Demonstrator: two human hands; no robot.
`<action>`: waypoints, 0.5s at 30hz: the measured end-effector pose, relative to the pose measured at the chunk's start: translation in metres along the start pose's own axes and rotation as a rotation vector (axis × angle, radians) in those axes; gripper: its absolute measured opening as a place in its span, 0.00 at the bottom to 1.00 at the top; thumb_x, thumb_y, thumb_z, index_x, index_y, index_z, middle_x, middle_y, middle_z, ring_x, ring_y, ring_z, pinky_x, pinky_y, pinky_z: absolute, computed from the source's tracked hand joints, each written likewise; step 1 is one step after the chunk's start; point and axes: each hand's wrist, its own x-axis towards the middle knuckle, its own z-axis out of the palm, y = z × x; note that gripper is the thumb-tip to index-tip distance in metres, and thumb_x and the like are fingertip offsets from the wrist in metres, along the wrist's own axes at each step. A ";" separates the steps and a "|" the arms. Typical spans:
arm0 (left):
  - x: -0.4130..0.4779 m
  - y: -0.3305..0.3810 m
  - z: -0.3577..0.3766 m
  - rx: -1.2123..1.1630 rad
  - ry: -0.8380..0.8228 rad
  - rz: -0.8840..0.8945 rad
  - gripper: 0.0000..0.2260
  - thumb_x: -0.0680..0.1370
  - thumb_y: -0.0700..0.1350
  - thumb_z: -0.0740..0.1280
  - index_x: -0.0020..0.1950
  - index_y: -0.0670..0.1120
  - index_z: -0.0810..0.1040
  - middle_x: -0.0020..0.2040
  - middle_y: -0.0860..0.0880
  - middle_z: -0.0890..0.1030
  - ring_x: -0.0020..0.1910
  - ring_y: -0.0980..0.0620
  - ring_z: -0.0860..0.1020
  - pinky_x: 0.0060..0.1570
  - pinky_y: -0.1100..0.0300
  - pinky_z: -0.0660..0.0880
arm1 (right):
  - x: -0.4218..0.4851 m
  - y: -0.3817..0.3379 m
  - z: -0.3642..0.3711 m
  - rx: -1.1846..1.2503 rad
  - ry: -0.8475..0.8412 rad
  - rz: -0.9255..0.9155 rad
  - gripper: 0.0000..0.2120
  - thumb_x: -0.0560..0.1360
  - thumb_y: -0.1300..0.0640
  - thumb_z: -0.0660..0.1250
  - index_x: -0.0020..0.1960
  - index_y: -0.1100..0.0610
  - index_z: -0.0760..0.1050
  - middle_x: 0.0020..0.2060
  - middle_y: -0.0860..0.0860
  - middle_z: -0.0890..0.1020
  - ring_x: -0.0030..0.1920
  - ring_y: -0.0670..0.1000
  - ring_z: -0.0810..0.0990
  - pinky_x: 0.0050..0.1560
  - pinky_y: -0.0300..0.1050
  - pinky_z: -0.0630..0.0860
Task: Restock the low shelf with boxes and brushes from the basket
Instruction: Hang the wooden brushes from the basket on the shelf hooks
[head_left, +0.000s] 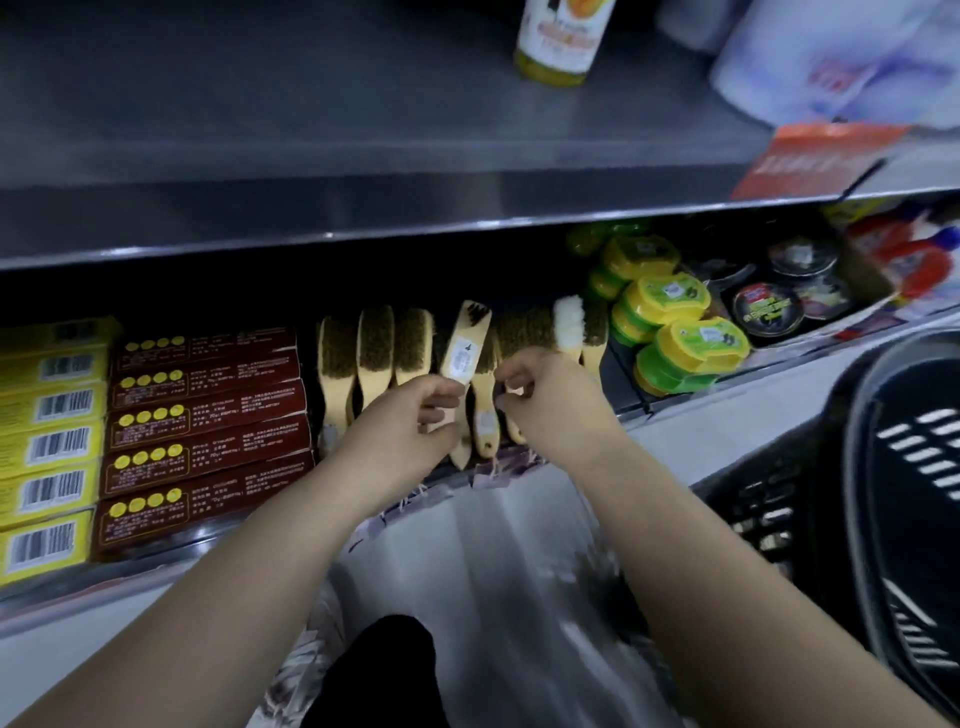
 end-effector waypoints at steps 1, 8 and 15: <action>-0.003 0.014 0.000 -0.013 -0.011 0.032 0.14 0.76 0.40 0.66 0.60 0.51 0.74 0.55 0.55 0.77 0.56 0.56 0.76 0.54 0.65 0.71 | -0.007 -0.004 -0.021 -0.006 0.009 -0.026 0.10 0.73 0.62 0.66 0.53 0.53 0.78 0.44 0.47 0.78 0.43 0.46 0.76 0.40 0.36 0.69; -0.032 0.124 0.027 0.043 -0.168 0.345 0.10 0.76 0.39 0.66 0.56 0.48 0.77 0.50 0.52 0.81 0.50 0.56 0.79 0.51 0.67 0.73 | -0.086 0.024 -0.154 0.144 0.018 -0.042 0.06 0.71 0.63 0.70 0.43 0.52 0.79 0.37 0.47 0.81 0.37 0.46 0.78 0.39 0.36 0.73; -0.042 0.197 0.110 0.526 -0.404 0.797 0.12 0.77 0.50 0.64 0.60 0.53 0.74 0.55 0.57 0.76 0.54 0.62 0.71 0.55 0.69 0.66 | -0.142 0.132 -0.191 0.532 0.106 0.237 0.04 0.75 0.65 0.65 0.45 0.59 0.78 0.32 0.50 0.79 0.31 0.45 0.74 0.33 0.35 0.71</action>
